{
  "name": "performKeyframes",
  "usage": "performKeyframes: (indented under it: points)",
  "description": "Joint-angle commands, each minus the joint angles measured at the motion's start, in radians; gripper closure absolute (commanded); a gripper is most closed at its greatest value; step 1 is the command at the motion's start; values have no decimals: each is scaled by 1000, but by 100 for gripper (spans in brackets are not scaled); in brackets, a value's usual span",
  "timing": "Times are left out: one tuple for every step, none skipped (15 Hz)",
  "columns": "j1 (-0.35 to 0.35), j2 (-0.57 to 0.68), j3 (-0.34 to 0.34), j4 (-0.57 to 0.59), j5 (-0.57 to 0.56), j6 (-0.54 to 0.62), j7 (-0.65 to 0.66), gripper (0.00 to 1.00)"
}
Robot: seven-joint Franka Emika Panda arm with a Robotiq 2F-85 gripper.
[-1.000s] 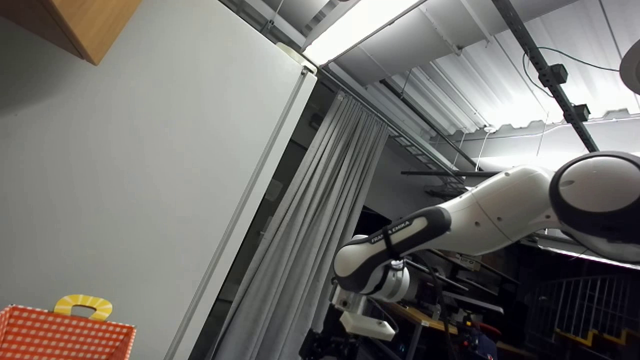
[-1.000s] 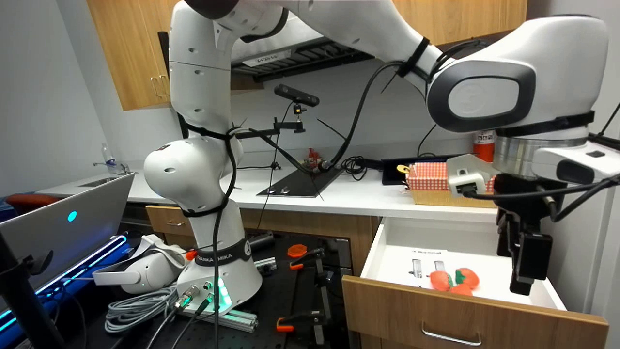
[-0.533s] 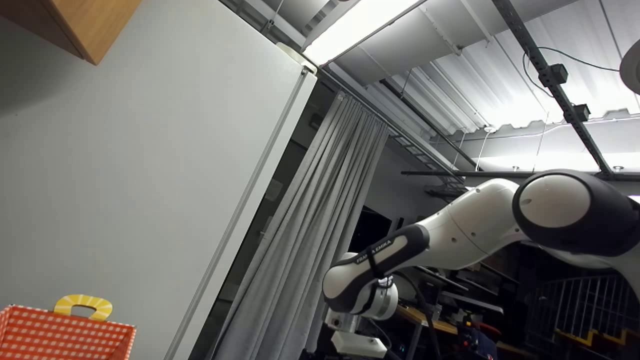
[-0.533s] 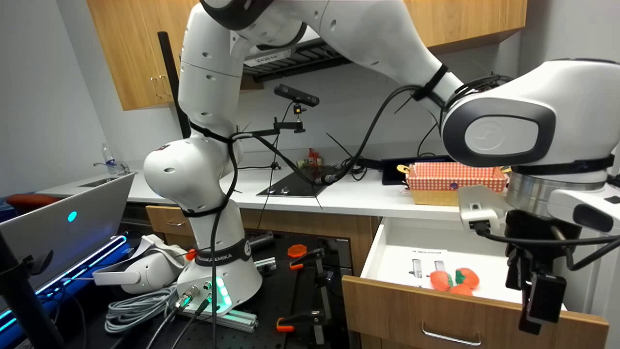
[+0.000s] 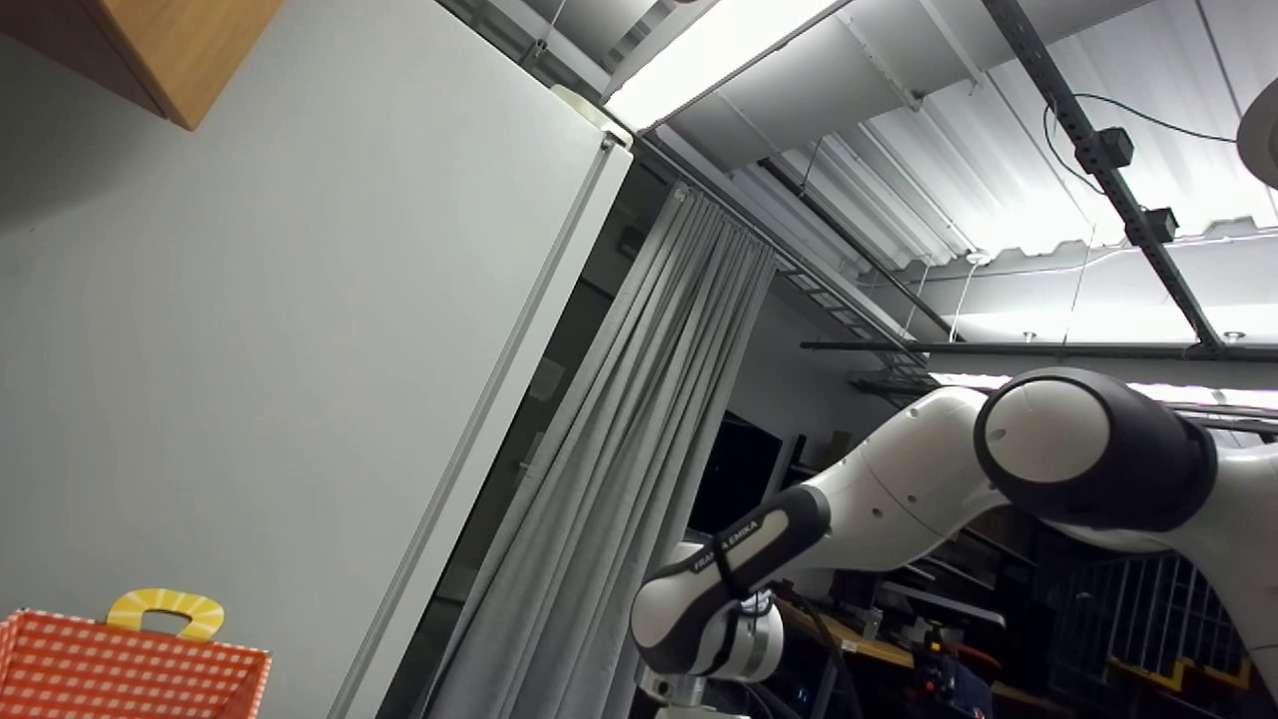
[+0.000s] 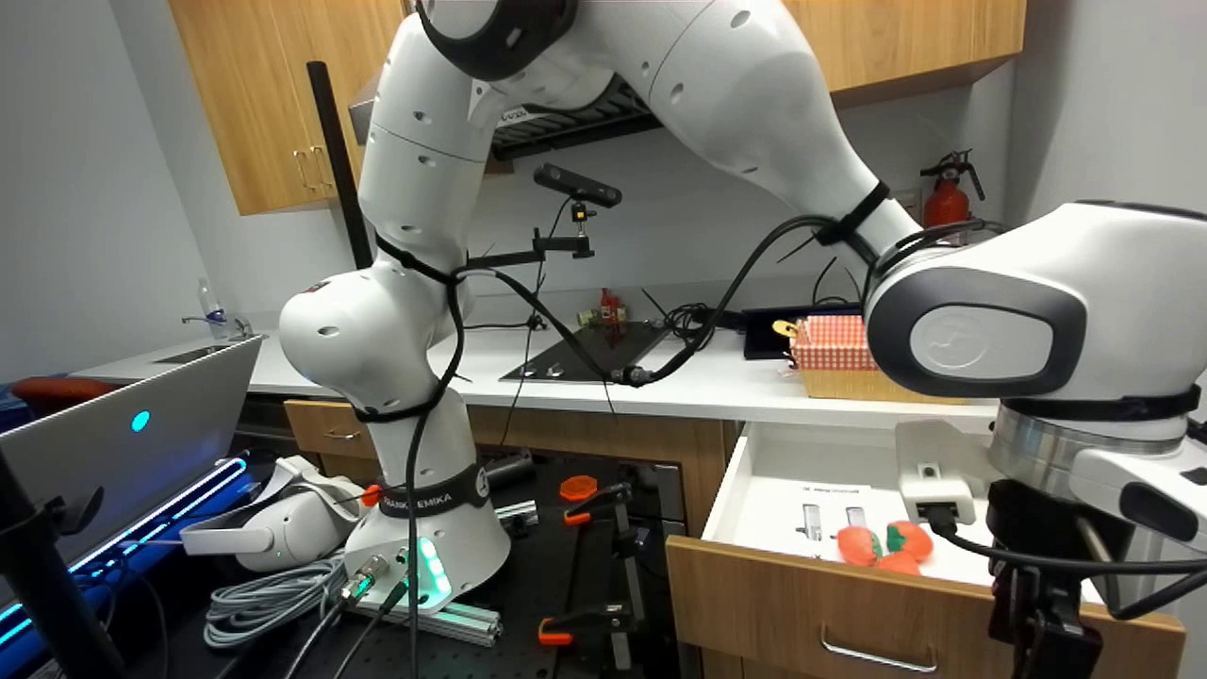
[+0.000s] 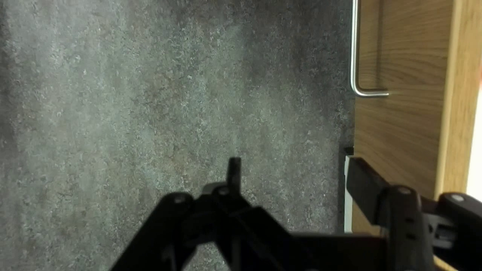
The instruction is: Close the bottom drawer on the right
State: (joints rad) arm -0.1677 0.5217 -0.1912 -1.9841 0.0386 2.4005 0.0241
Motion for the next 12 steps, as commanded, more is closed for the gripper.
performKeyframes:
  points:
    - [-8, 47, 25, 23, 0, 66, 6, 58]
    - [-8, 55, 32, 23, 5, 83, 5, 66]
    - [-8, 63, 38, 23, 8, 99, 4, 74]
    - [-10, 70, 46, 24, 14, 114, 3, 81]
    - [-12, 77, 53, 24, 20, 128, 1, 88]
    - [-15, 83, 59, 23, 26, 140, -2, 96]
    - [-19, 89, 67, 24, 35, 149, -6, 99]
    - [-22, 94, 74, 24, 42, 157, -9, 100]
    - [-26, 98, 82, 24, 51, 164, -13, 100]
    - [-31, 99, 92, 22, 65, 169, -20, 100]
    - [-34, 100, 101, 21, 77, 175, -24, 100]
    - [-41, 97, 115, 18, 94, 182, -33, 100]
